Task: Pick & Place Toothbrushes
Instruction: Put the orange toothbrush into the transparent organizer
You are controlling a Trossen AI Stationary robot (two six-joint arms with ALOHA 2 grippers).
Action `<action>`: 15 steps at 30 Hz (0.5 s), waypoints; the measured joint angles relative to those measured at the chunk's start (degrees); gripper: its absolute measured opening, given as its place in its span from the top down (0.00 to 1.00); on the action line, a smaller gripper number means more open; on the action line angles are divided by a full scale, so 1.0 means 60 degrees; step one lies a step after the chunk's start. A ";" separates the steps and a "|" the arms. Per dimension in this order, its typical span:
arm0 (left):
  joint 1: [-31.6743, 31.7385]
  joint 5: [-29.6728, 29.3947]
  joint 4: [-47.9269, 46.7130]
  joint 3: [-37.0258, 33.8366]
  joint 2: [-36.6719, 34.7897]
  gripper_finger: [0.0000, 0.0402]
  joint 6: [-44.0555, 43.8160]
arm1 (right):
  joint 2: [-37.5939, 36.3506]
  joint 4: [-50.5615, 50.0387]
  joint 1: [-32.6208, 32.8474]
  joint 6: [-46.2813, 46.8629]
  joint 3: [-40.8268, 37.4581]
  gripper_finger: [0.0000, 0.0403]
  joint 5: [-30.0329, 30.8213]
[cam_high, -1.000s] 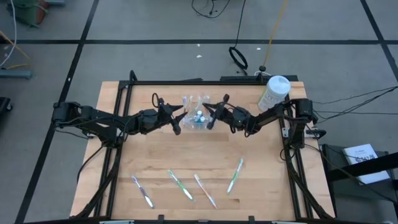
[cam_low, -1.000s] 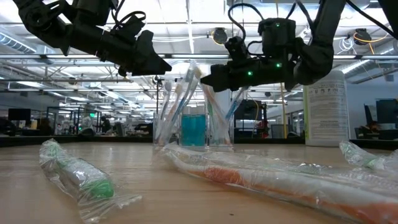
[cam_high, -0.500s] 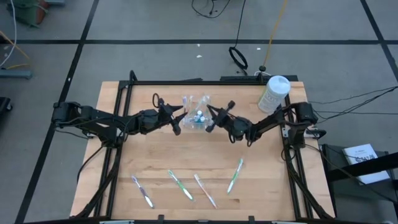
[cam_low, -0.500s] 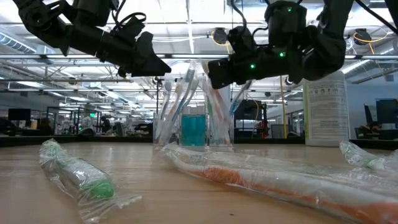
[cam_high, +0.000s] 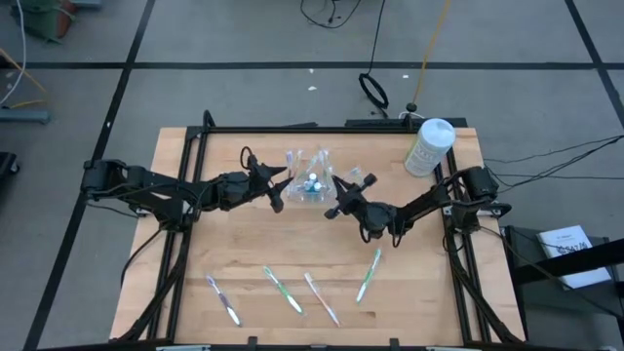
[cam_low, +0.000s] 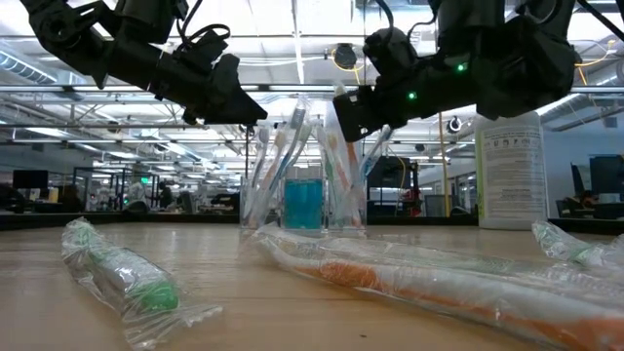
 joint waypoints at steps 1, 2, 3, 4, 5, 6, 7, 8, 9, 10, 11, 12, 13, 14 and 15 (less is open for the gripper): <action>0.0004 0.0000 0.0004 0.0000 0.0000 0.54 0.0001 | 0.0000 -0.0008 0.0087 0.0018 -0.0001 1.00 0.0218; 0.0004 0.0000 -0.0004 0.0000 0.0000 0.54 -0.0001 | 0.0000 -0.0001 0.0161 0.0069 -0.0001 1.00 0.0435; 0.0004 0.0000 -0.0031 0.0000 0.0000 0.54 -0.0003 | 0.0000 -0.0016 0.0228 0.0176 -0.0001 1.00 0.0606; 0.0003 0.0000 -0.0061 0.0000 0.0000 0.54 -0.0024 | 0.0000 -0.0088 0.0293 0.0310 -0.0001 1.00 0.0708; 0.0000 0.0000 -0.0085 0.0000 0.0000 0.54 -0.0067 | -0.0004 -0.0275 0.0341 0.0457 -0.0001 1.00 0.0769; 0.0003 0.0000 -0.0115 0.0000 0.0000 0.54 -0.0137 | -0.0004 -0.0513 0.0379 0.0604 -0.0001 0.99 0.0853; 0.0004 -0.0003 -0.0153 0.0000 -0.0003 0.54 -0.0218 | -0.0004 -0.0840 0.0384 0.0764 -0.0001 0.99 0.0879; 0.0004 -0.0004 -0.0182 0.0000 0.0000 0.54 -0.0261 | -0.0004 -0.1182 0.0381 0.0988 -0.0001 0.99 0.0872; 0.0004 -0.0001 -0.0193 0.0000 0.0000 0.54 -0.0285 | -0.0004 -0.1536 0.0366 0.1275 -0.0001 0.99 0.0879; 0.0002 0.0002 -0.0193 0.0000 0.0000 0.54 -0.0320 | -0.0004 -0.1882 0.0363 0.1685 -0.0004 0.99 0.0873; 0.0001 0.0007 -0.0193 0.0000 0.0000 0.54 -0.0395 | -0.0004 -0.2175 0.0339 0.2088 -0.0004 0.99 0.0842; 0.0003 0.0011 -0.0190 0.0000 -0.0003 0.54 -0.0499 | -0.0013 -0.2534 0.0297 0.2453 -0.0001 0.99 0.0701; 0.0004 0.0015 -0.0193 0.0000 0.0000 0.54 -0.0578 | -0.0015 -0.2893 0.0263 0.2775 -0.0001 0.99 0.0442; 0.0002 0.0015 -0.0193 0.0000 0.0000 0.54 -0.0688 | -0.0015 -0.3190 0.0221 0.3071 0.0003 0.99 0.0229; 0.0000 0.0015 -0.0189 0.0000 -0.0003 0.54 -0.0789 | -0.0017 -0.3423 0.0179 0.3344 0.0005 0.99 0.0096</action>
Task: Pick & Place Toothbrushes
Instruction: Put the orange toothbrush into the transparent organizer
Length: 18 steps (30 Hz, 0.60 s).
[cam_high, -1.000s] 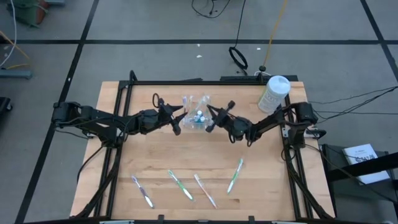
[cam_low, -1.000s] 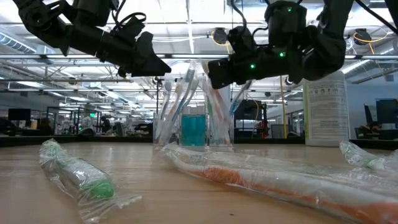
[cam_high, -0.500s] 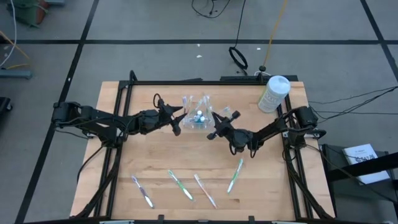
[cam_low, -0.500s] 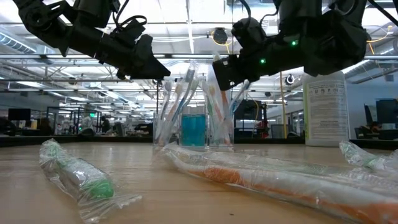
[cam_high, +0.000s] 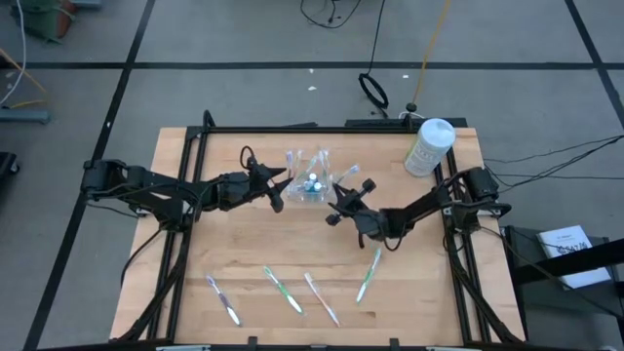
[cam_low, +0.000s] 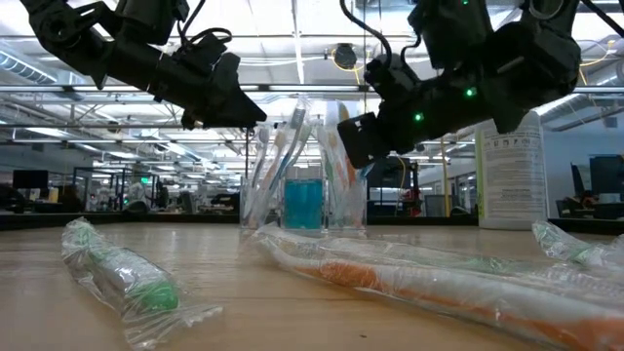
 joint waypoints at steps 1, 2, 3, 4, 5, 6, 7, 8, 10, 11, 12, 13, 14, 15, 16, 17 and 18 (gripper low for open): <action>0.0000 0.0004 0.0000 0.0000 0.0002 0.54 -0.0109 | -0.0003 -0.0107 -0.0026 0.0234 0.0002 0.99 -0.0011; 0.0004 0.0004 0.0000 0.0000 0.0003 0.54 -0.0202 | -0.0009 -0.0142 -0.0045 0.0354 0.0002 0.99 -0.0004; 0.0002 0.0005 0.0000 0.0000 0.0002 0.54 -0.0243 | -0.0009 -0.0142 -0.0051 0.0352 0.0002 0.99 -0.0007; 0.0000 0.0007 0.0001 0.0000 0.0003 0.54 -0.0253 | -0.0009 -0.0139 -0.0057 0.0264 0.0002 0.99 -0.0008; 0.0001 0.0004 0.0004 0.0000 0.0003 0.54 -0.0243 | -0.0009 -0.0101 -0.0055 0.0099 0.0002 0.99 -0.0007; 0.0004 0.0007 0.0004 0.0000 0.0003 0.54 -0.0216 | -0.0006 -0.0011 -0.0053 -0.0091 -0.0002 0.99 0.0016; 0.0000 0.0005 0.0004 0.0000 0.0003 0.54 -0.0202 | 0.0001 0.0108 -0.0051 -0.0284 -0.0002 0.99 0.0036; 0.0000 0.0005 0.0004 0.0000 0.0003 0.54 -0.0202 | 0.0006 0.0212 -0.0050 -0.0455 -0.0008 0.99 0.0018; 0.0004 0.0004 0.0007 0.0000 0.0003 0.54 -0.0210 | 0.0013 0.0473 -0.0050 -0.0711 -0.0009 0.99 -0.0006; 0.0001 0.0007 0.0007 0.0000 0.0003 0.54 -0.0208 | 0.0013 0.0588 -0.0050 -0.0805 -0.0009 0.98 -0.0004; 0.0001 0.0007 0.0007 0.0000 0.0003 0.54 -0.0210 | 0.0013 0.0687 -0.0050 -0.0907 -0.0009 0.98 -0.0004; 0.0003 0.0007 0.0007 0.0000 0.0003 0.54 -0.0208 | 0.0013 0.0758 -0.0050 -0.0988 -0.0009 0.96 -0.0004; 0.0004 0.0005 0.0007 0.0000 0.0003 0.54 -0.0208 | -0.0015 0.0784 -0.0050 -0.1096 -0.0009 0.95 -0.0004; 0.0002 0.0005 0.0009 0.0000 0.0003 0.54 -0.0206 | -0.0099 0.0763 -0.0050 -0.1198 -0.0014 0.93 -0.0004; 0.0001 0.0006 0.0010 0.0000 0.0003 0.54 -0.0203 | -0.0197 0.0766 -0.0050 -0.1276 -0.0017 0.91 -0.0006; 0.0004 0.0007 0.0013 0.0000 0.0003 0.54 -0.0199 | -0.0289 0.0822 -0.0050 -0.1360 -0.0017 0.89 -0.0005; 0.0004 0.0007 0.0015 0.0000 0.0003 0.54 -0.0201 | -0.0386 0.0835 -0.0050 -0.1430 -0.0017 0.87 -0.0004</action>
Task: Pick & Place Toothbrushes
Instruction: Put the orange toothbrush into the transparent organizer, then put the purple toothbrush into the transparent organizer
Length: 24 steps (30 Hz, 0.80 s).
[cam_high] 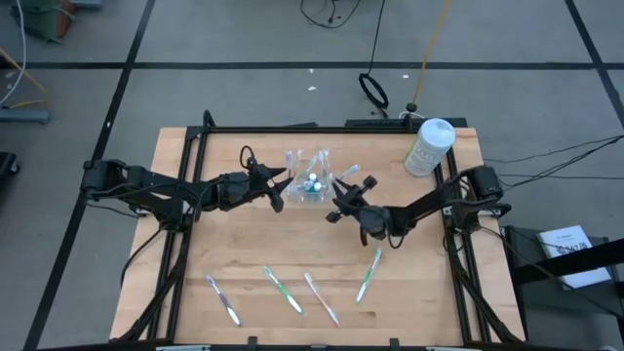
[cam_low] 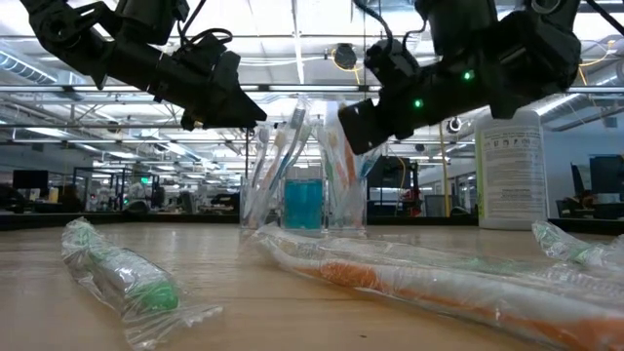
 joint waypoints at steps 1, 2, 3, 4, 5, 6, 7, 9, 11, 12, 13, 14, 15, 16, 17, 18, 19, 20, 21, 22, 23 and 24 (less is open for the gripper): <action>-0.0004 0.0000 0.0000 0.0000 0.0000 0.54 0.0003 | -0.0128 -0.0079 0.0000 -0.0080 0.0000 0.84 0.0002; -0.0003 0.0000 0.0000 0.0000 0.0000 0.54 0.0021 | -0.0276 -0.0229 0.0000 -0.0205 0.0000 0.82 -0.0004; 0.0000 -0.0003 0.0000 0.0000 -0.0001 0.54 0.0019 | -0.0416 -0.0301 0.0000 -0.0301 0.0000 0.80 0.0004; 0.0000 -0.0001 0.0000 0.0000 0.0000 0.54 0.0021 | -0.0566 -0.0345 0.0000 -0.0410 0.0000 0.77 0.0006; 0.0000 -0.0003 0.0000 0.0000 0.0000 0.54 0.0017 | -0.0732 -0.0434 0.0000 -0.0554 0.0000 0.75 0.0011; -0.0004 0.0000 0.0000 0.0000 0.0000 0.54 0.0017 | -0.0921 -0.0529 0.0010 -0.0758 0.0000 0.73 0.0006; -0.0004 0.0000 0.0000 0.0000 -0.0001 0.54 0.0017 | -0.1113 -0.0535 0.0034 -0.0981 0.0000 0.71 0.0003; 0.0000 0.0000 0.0000 0.0000 0.0000 0.54 0.0047 | -0.1548 -0.0510 0.0053 -0.1536 0.0000 0.69 0.0003; -0.0004 0.0000 0.0000 0.0000 0.0000 0.54 0.0054 | -0.2029 -0.0529 0.0100 -0.2085 0.0000 0.67 0.0000; -0.0002 -0.0001 0.0000 0.0000 -0.0001 0.54 0.0054 | -0.2283 -0.0535 0.0109 -0.2331 0.0000 0.66 -0.0004; 0.0000 0.0000 0.0000 0.0000 0.0000 0.54 0.0054 | -0.2535 -0.0523 0.0109 -0.2577 0.0000 0.66 -0.0004; -0.0003 0.0000 0.0000 0.0000 0.0000 0.54 0.0054 | -0.2798 -0.0516 0.0109 -0.2760 0.0000 0.65 -0.0004; 0.0000 0.0015 0.0002 0.0000 0.0000 0.54 0.0054 | -0.3057 -0.0524 0.0106 -0.2885 0.0000 0.65 0.0007; 0.0000 0.0105 0.0001 0.0000 0.0000 0.54 0.0054 | -0.3305 -0.0531 0.0106 -0.2955 0.0000 0.65 0.0013; 0.0000 0.0284 0.0001 0.0000 0.0000 0.54 0.0054 | -0.3540 -0.0534 0.0106 -0.2962 0.0000 0.65 0.0015; 0.0000 0.0502 0.0006 0.0000 0.0000 0.54 0.0052 | -0.3778 -0.0625 0.0114 -0.2957 0.0001 0.65 0.0021; 0.0000 0.0800 0.0030 0.0000 0.0000 0.54 0.0054 | -0.4010 -0.0862 0.0152 -0.2917 0.0007 0.65 0.0036; 0.0000 0.1172 0.0073 0.0000 0.0000 0.54 0.0066 | -0.4230 -0.1194 0.0200 -0.2764 0.0007 0.65 0.0029; 0.0000 0.1598 0.0124 0.0000 0.0000 0.54 0.0097 | -0.4434 -0.1621 0.0258 -0.2453 0.0007 0.65 0.0027; -0.0001 0.2127 0.0164 0.0000 0.0000 0.54 0.0101 | -0.4585 -0.2076 0.0313 -0.1989 0.0007 0.65 0.0026; -0.0020 0.2716 0.0168 0.0000 0.0000 0.54 0.0104 | -0.4715 -0.2621 0.0379 -0.1392 0.0010 0.65 0.0026; -0.0045 0.3260 0.0158 0.0000 0.0000 0.54 0.0114 | -0.4818 -0.3291 0.0453 -0.0831 0.0011 0.65 0.0016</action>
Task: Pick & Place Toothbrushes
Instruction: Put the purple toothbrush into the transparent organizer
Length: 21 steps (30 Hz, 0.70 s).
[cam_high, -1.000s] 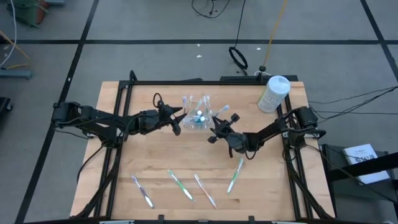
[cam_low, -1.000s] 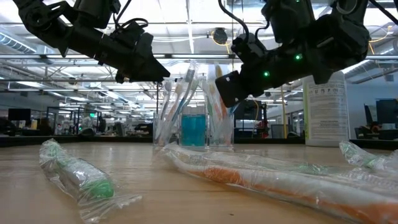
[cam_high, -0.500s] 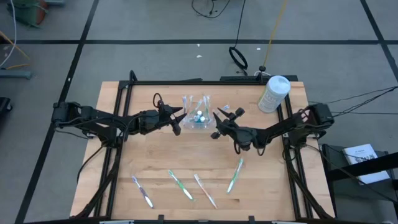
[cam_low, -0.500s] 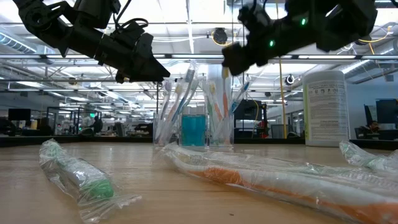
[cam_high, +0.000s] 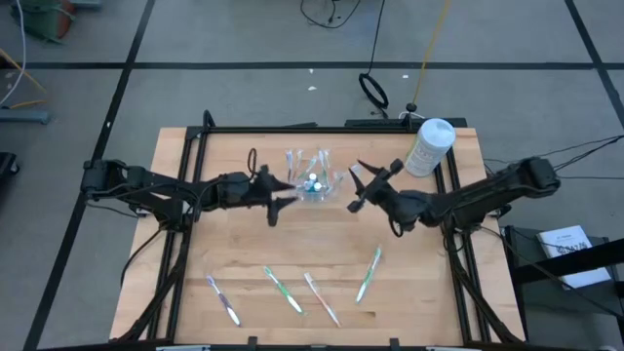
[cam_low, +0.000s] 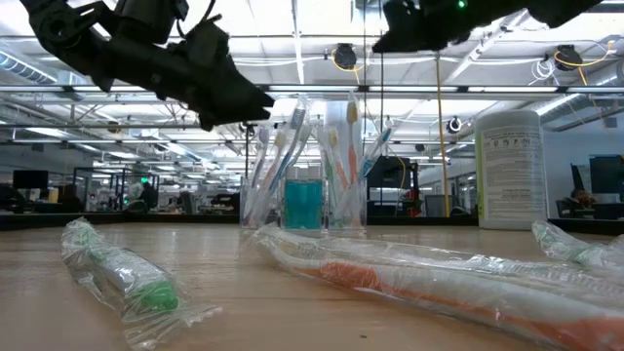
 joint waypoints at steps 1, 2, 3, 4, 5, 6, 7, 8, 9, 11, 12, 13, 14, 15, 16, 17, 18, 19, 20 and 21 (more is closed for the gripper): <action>-0.0053 0.0509 -0.0011 0.0000 -0.0001 0.54 0.0002 | -0.0077 -0.0652 0.0066 0.0463 0.0000 0.65 -0.0017; -0.0122 0.0917 -0.0010 0.0000 0.0000 0.54 -0.0044 | -0.0108 -0.1127 0.0113 0.0634 -0.0004 0.65 -0.0046; -0.0210 0.1207 0.0004 0.0000 0.0000 0.54 -0.0080 | -0.0125 -0.1472 0.0132 0.0612 -0.0004 0.65 -0.0138; -0.0319 0.1375 0.0023 0.0000 0.0000 0.54 -0.0120 | -0.0170 -0.1793 0.0153 0.0426 -0.0004 0.65 -0.0239; -0.0456 0.1456 0.0064 0.0000 0.0000 0.54 -0.0115 | -0.0217 -0.1998 0.0179 0.0168 -0.0004 0.65 -0.0245; -0.0613 0.1458 0.0119 0.0005 0.0000 0.54 -0.0090 | -0.0230 -0.2001 0.0210 -0.0020 -0.0004 0.65 -0.0245; -0.0755 0.1455 0.0098 0.0048 0.0000 0.54 -0.0087 | -0.0233 -0.1927 0.0218 -0.0147 -0.0004 0.65 -0.0245; -0.0908 0.1455 0.0045 0.0139 -0.0003 0.54 -0.0109 | -0.0233 -0.1873 0.0218 -0.0202 -0.0004 0.65 -0.0245; -0.1070 0.1461 -0.0011 0.0248 0.0000 0.54 -0.0274 | -0.0233 -0.1839 0.0218 -0.0213 -0.0004 0.65 -0.0249; -0.1363 0.1650 -0.0436 0.0560 -0.0004 0.54 -0.0941 | -0.0262 -0.1836 0.0218 -0.0267 -0.0004 0.65 -0.0249; -0.1502 0.1911 -0.0847 0.0737 -0.0004 0.54 -0.1297 | -0.0294 -0.1837 0.0218 -0.0381 -0.0004 0.65 -0.0249; -0.1649 0.2270 -0.1362 0.0930 -0.0004 0.54 -0.1656 | -0.0313 -0.1829 0.0218 -0.0502 -0.0004 0.65 -0.0246; -0.1803 0.2714 -0.1938 0.1112 -0.0004 0.54 -0.2088 | -0.0317 -0.1806 0.0218 -0.0628 -0.0004 0.65 -0.0243; -0.1981 0.3208 -0.2575 0.1300 -0.0004 0.54 -0.2540 | -0.0326 -0.1812 0.0218 -0.0737 -0.0004 0.65 -0.0247; -0.2147 0.3708 -0.3335 0.1492 -0.0004 0.54 -0.3042 | -0.0351 -0.1851 0.0218 -0.0843 -0.0004 0.65 -0.0250; -0.2321 0.4155 -0.4112 0.1646 -0.0002 0.54 -0.3626 | -0.0365 -0.1841 0.0214 -0.0898 -0.0004 0.65 -0.0249; -0.2508 0.4469 -0.4850 0.1746 -0.0004 0.54 -0.4291 | -0.0380 -0.1778 0.0183 -0.0937 -0.0004 0.65 -0.0251; -0.2728 0.4651 -0.5559 0.1800 -0.0004 0.54 -0.5065 | -0.0383 -0.1730 0.0140 -0.0972 -0.0004 0.65 -0.0252; -0.2971 0.4715 -0.6208 0.1814 -0.0004 0.54 -0.5927 | -0.0383 -0.1709 0.0103 -0.1013 -0.0004 0.65 -0.0249; -0.3228 0.4703 -0.6776 0.1814 -0.0004 0.54 -0.6794 | -0.0372 -0.1648 0.0060 -0.1110 -0.0004 0.65 -0.0249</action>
